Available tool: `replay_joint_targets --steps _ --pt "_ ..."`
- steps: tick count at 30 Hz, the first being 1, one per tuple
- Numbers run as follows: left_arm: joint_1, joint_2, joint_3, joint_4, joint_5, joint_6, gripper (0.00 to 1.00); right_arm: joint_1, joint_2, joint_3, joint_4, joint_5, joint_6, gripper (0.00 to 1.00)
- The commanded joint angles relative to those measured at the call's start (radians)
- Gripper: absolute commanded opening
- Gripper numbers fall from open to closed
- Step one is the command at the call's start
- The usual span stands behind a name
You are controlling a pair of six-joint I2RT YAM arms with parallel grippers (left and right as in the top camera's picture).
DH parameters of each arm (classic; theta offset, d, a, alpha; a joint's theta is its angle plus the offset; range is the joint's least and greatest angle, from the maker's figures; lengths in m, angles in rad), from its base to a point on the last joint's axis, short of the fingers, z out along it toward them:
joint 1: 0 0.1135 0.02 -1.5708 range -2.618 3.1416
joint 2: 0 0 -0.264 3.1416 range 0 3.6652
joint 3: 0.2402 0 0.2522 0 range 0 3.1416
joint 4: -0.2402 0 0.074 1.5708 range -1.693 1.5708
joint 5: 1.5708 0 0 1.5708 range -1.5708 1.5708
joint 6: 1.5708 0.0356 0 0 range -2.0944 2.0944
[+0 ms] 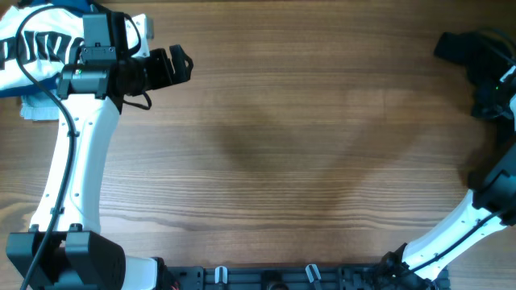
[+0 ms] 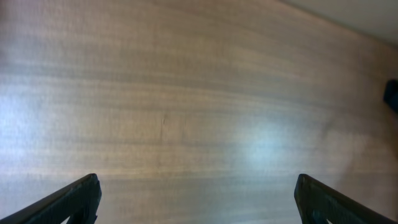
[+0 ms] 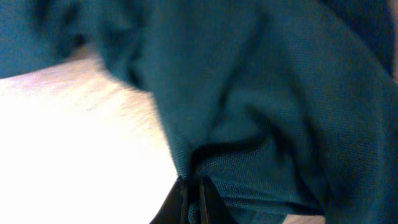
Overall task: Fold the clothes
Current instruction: 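Reach the right gripper toward the black t-shirt at the right edge, then grasp the black t-shirt and drag it to the table center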
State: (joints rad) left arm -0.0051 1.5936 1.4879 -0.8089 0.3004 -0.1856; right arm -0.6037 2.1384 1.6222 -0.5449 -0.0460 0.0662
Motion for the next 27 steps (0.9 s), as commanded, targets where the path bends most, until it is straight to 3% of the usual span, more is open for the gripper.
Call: replay_joint_targets --steps 1,6,12,15,18,19,20,22,27 --pt "-0.003 0.001 0.02 0.071 -0.003 -0.005 1.0 0.111 -0.185 0.024 -0.026 -0.209 0.014 0.04" --pt "0.021 -0.012 0.02 0.179 -0.035 -0.006 1.0 0.419 -0.315 0.024 -0.127 -0.245 0.082 0.04" --pt "0.118 -0.025 0.02 0.166 -0.037 -0.032 1.0 0.811 -0.323 0.024 -0.113 -0.253 0.147 0.04" --pt "0.161 -0.034 0.02 0.129 -0.036 -0.032 1.0 0.915 -0.323 0.024 -0.102 -0.24 0.178 0.04" --pt "0.173 -0.038 0.02 0.101 -0.037 -0.031 1.0 0.927 -0.323 0.024 -0.102 -0.246 0.196 0.04" --pt "0.172 -0.038 0.02 0.094 -0.036 -0.031 1.0 0.922 -0.323 0.024 -0.099 -0.252 0.195 0.21" --pt "0.168 -0.038 0.02 0.089 -0.036 -0.031 1.0 0.916 -0.324 0.024 -0.097 -0.279 0.177 0.55" --pt "0.156 -0.038 0.02 0.079 -0.036 -0.031 1.0 0.901 -0.334 0.024 -0.104 -0.318 0.145 0.7" --pt "0.037 -0.038 0.02 0.007 -0.036 0.082 1.0 0.79 -0.416 0.024 -0.225 -0.31 0.154 0.87"
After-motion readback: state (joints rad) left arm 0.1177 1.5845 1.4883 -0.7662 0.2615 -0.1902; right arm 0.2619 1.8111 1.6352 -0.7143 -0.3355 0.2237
